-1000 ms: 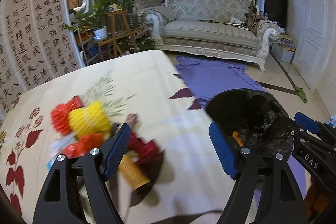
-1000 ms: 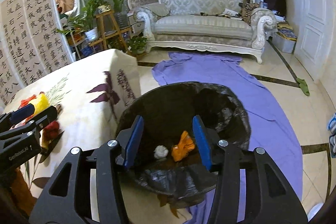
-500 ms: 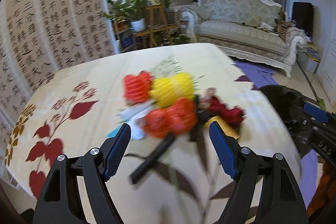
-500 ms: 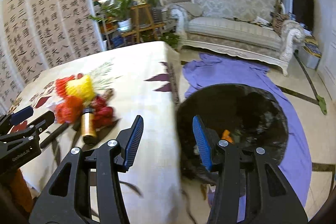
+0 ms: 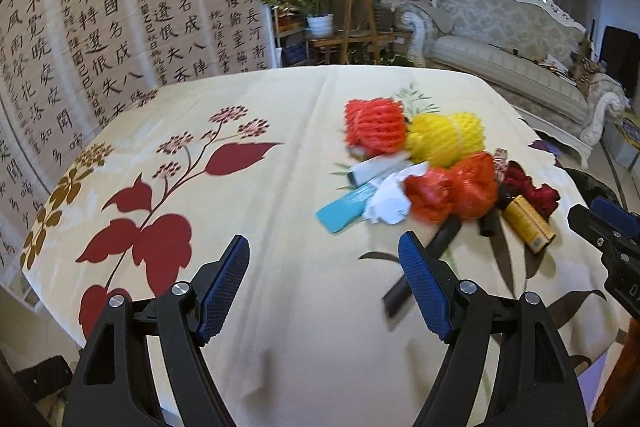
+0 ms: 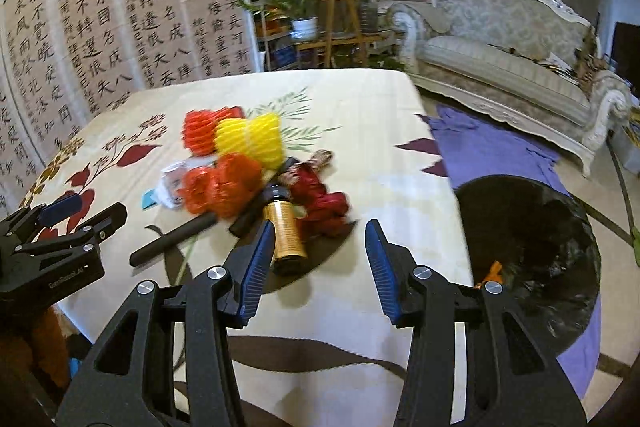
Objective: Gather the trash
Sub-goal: 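Grasp the brown bottle with the right tool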
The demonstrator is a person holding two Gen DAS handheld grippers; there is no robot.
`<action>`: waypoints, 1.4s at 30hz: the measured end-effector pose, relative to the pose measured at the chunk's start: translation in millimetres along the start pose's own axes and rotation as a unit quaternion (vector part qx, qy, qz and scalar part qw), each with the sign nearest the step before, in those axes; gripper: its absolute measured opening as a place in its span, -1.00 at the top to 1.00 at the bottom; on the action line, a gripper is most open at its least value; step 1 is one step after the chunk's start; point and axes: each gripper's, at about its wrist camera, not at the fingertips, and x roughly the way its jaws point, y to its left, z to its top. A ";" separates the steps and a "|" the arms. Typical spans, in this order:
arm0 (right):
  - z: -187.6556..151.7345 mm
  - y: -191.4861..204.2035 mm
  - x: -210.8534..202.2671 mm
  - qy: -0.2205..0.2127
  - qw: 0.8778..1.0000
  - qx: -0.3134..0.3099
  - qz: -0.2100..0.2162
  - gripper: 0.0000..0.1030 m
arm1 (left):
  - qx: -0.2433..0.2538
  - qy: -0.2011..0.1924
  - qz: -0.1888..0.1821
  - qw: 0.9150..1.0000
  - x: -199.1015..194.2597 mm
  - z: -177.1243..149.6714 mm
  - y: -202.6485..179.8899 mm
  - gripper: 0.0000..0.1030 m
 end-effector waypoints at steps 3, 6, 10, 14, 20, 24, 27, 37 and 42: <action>0.7 8.2 5.8 0.007 1.000 -0.007 0.006 0.27 | -0.005 0.002 -0.002 1.000 2.7 -1.5 5.8 -0.45; -0.5 14.3 12.6 0.021 1.000 -0.014 0.017 0.42 | -0.009 0.004 -0.005 1.000 4.9 -1.9 7.2 -0.45; -4.0 23.5 21.3 0.033 0.999 -0.025 0.023 0.44 | -0.015 0.009 -0.008 1.000 9.0 -3.4 11.3 -0.45; -4.4 24.6 26.8 0.042 0.998 -0.023 0.027 0.44 | -0.020 0.011 -0.009 1.000 12.0 -4.2 15.7 -0.45; -3.2 30.8 34.4 0.050 0.998 -0.026 0.032 0.44 | -0.027 0.014 -0.012 0.999 15.7 -5.0 20.9 -0.45; 0.5 33.8 38.8 0.052 0.998 -0.027 0.031 0.44 | -0.028 0.013 -0.015 0.999 15.7 -5.2 21.9 -0.45; 3.8 36.0 42.7 0.054 0.998 -0.026 0.028 0.44 | -0.028 0.013 -0.018 0.999 16.2 -5.0 22.1 -0.45; 6.7 36.9 54.0 0.064 0.997 -0.027 0.017 0.46 | -0.023 0.014 -0.028 0.999 17.4 -4.4 17.3 -0.45; -1.0 40.1 44.2 0.065 0.997 -0.041 0.018 0.50 | -0.013 0.011 -0.036 0.999 14.8 -4.1 8.4 -0.45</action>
